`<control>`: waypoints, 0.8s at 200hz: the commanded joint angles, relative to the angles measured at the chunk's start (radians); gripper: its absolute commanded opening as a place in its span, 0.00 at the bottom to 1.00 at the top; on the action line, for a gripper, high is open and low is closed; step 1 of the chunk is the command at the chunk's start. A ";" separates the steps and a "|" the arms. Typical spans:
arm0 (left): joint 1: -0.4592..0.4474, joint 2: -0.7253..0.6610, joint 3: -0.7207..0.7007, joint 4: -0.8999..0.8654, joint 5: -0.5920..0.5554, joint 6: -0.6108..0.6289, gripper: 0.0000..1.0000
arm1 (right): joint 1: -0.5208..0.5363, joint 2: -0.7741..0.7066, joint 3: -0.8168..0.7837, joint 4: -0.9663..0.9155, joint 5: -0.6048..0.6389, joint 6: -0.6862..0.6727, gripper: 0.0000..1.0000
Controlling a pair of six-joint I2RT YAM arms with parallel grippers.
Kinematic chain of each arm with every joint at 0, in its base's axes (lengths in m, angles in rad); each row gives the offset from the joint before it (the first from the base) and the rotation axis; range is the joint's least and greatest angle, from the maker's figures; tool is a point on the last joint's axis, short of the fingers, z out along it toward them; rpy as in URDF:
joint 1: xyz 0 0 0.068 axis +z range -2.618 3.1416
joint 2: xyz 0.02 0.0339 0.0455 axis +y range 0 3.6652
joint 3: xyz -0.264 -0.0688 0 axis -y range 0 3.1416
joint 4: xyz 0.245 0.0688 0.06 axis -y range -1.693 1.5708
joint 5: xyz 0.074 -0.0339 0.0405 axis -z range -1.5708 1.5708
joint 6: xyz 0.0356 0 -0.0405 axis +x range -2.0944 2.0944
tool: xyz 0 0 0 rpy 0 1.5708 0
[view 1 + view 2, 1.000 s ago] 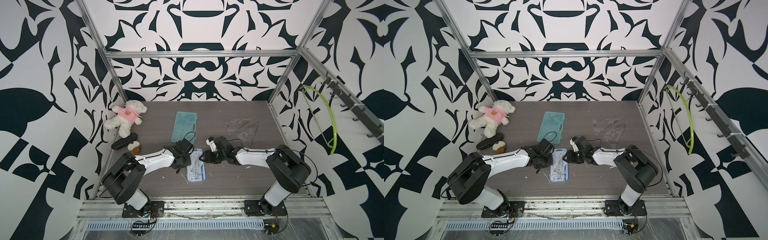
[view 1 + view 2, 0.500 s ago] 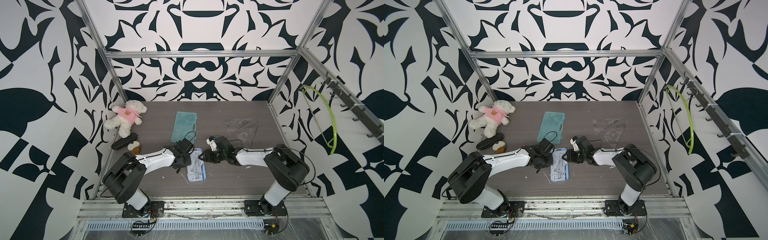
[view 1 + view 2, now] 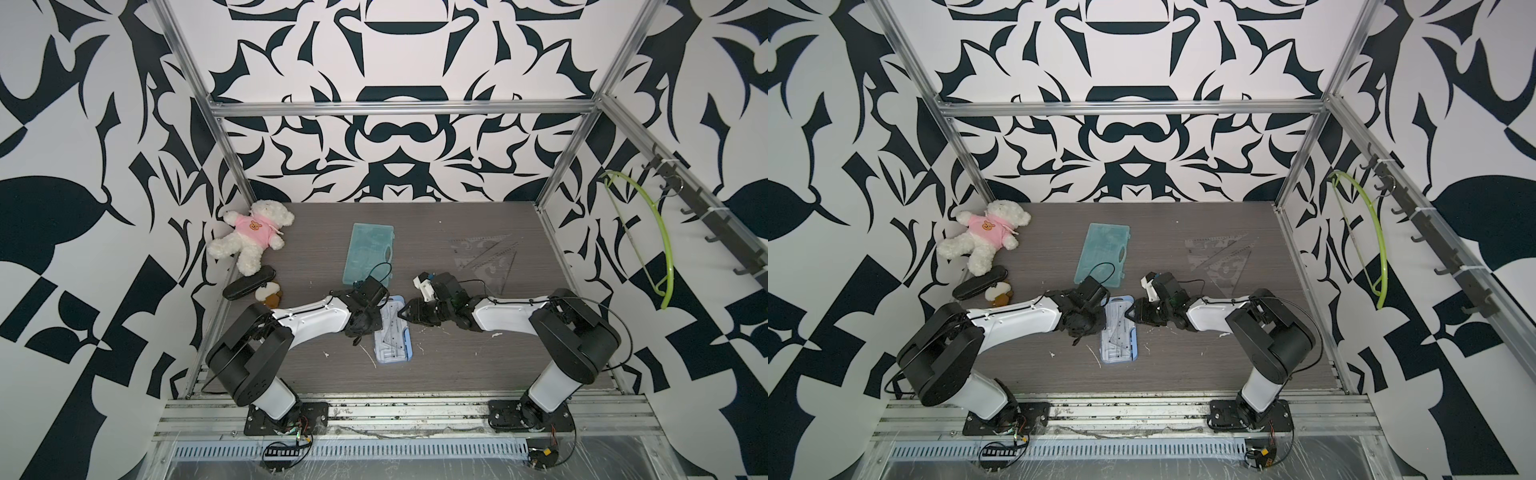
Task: Open the ruler set and take out the ruler
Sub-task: Open the ruler set box at the center of the board.
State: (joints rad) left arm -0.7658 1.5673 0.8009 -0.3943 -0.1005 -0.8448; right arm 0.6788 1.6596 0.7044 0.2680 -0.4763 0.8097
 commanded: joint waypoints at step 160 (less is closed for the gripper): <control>0.002 0.058 -0.006 -0.005 0.031 0.005 0.00 | 0.025 -0.044 -0.016 0.138 -0.110 0.019 0.41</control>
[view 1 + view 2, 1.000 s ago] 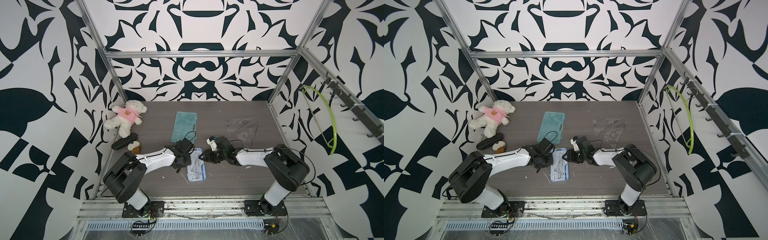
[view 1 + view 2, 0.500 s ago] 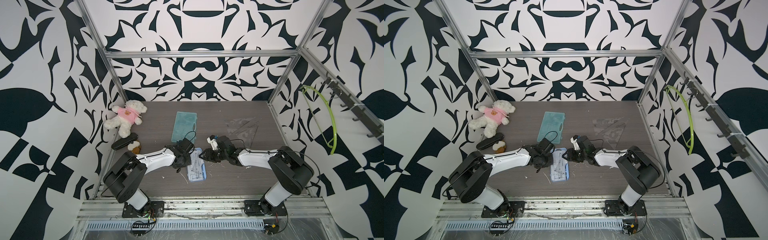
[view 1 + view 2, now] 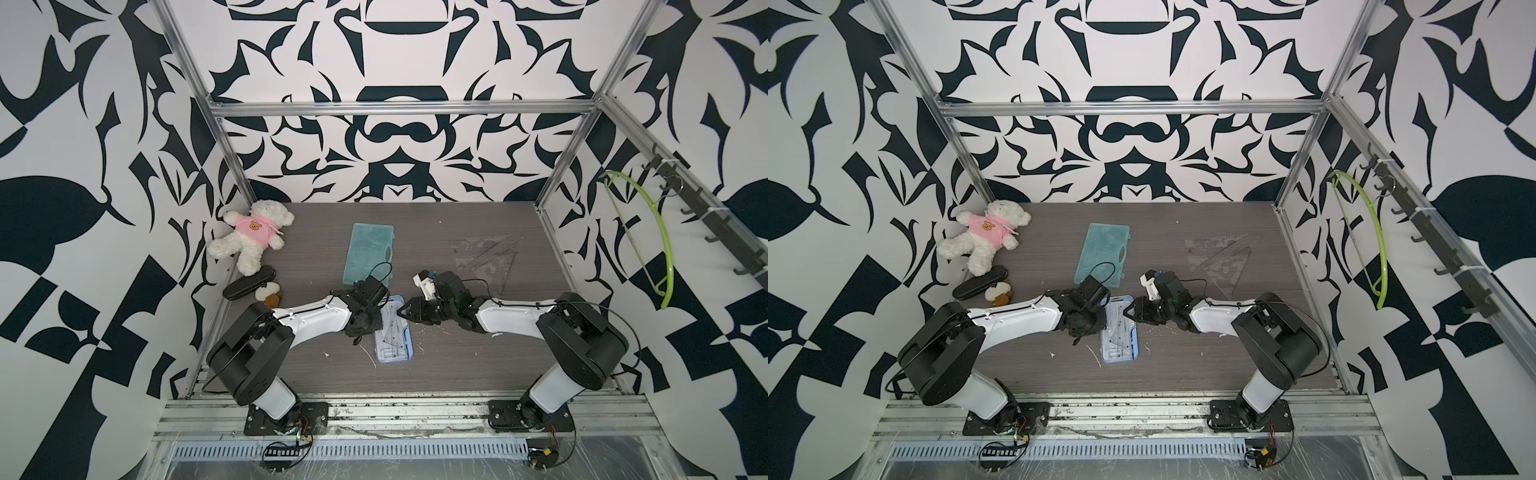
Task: Open the ruler set and take out the ruler
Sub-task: Open the ruler set box at the center of the board.
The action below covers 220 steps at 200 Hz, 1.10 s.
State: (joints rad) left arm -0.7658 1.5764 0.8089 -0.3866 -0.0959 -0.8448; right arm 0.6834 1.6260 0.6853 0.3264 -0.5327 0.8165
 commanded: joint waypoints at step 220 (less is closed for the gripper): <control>0.071 -0.546 -0.032 -0.219 -0.315 -0.099 0.89 | 0.058 -0.032 0.091 -0.093 0.028 -0.066 0.42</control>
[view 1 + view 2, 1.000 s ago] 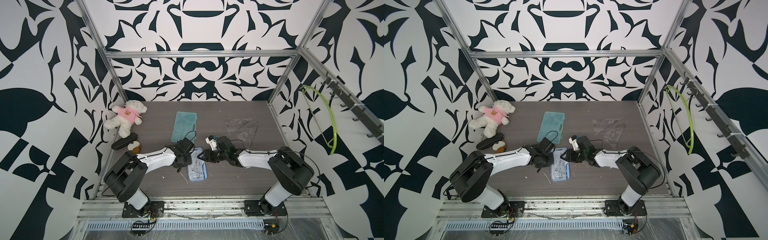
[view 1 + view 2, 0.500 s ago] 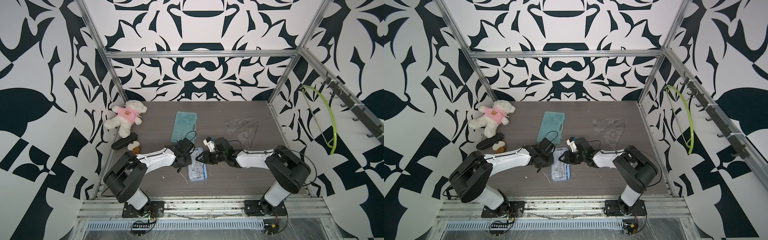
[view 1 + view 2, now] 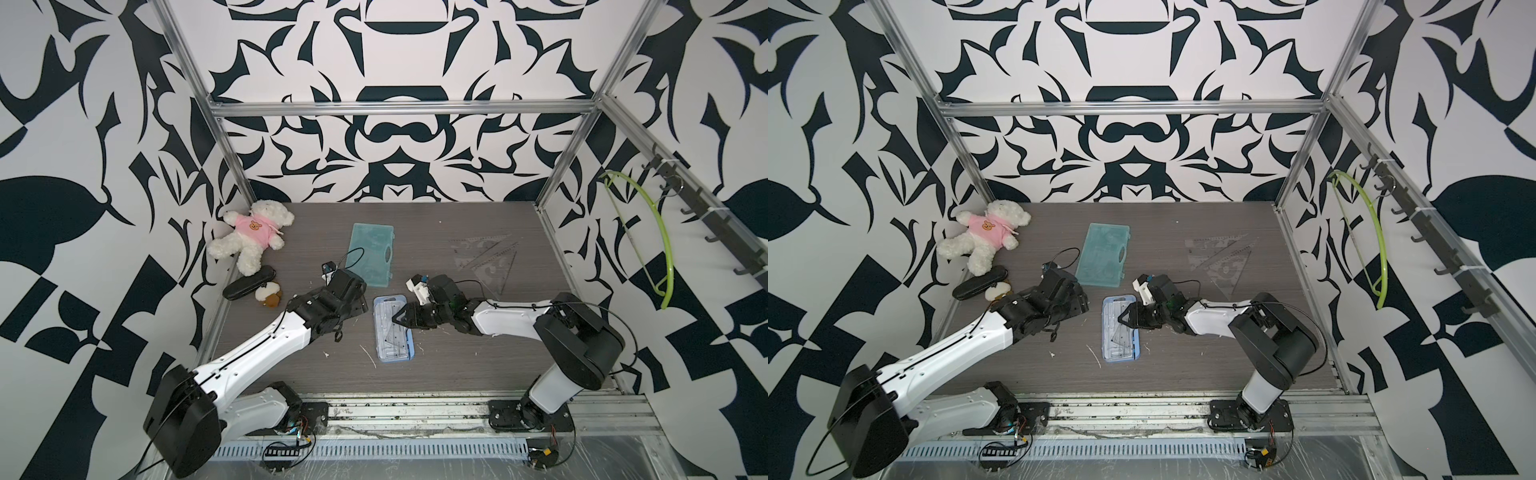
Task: Open the ruler set and take out the ruler
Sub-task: Open the ruler set box at the center of the board.
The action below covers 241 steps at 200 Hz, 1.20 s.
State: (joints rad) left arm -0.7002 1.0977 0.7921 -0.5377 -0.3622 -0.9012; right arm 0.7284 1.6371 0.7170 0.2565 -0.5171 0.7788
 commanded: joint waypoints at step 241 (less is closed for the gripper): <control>0.120 0.033 -0.007 -0.165 0.408 0.132 0.99 | 0.239 -0.043 0.409 -0.700 0.530 -0.179 0.43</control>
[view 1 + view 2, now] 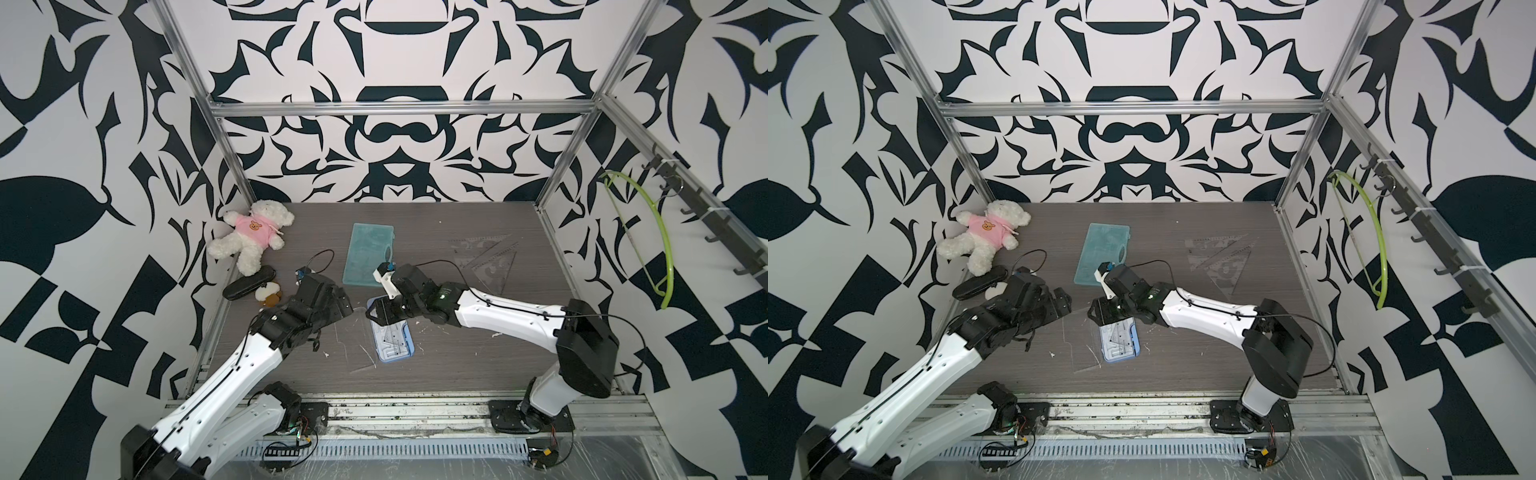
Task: Open the ruler set and take out the ruler
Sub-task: Open the ruler set box at the center of the board, then take out the ruler from the ruler set bag.
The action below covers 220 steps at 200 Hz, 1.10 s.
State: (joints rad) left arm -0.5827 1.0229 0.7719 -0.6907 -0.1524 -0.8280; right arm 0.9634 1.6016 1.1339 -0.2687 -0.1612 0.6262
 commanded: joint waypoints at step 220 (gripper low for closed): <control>0.003 0.116 -0.065 0.044 0.241 0.070 0.99 | 0.092 0.242 0.130 -0.298 0.231 -0.023 0.40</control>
State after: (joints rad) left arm -0.5827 1.1549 0.7193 -0.6472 0.0975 -0.7757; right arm 1.0428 1.8473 1.2247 -0.5285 0.0471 0.6086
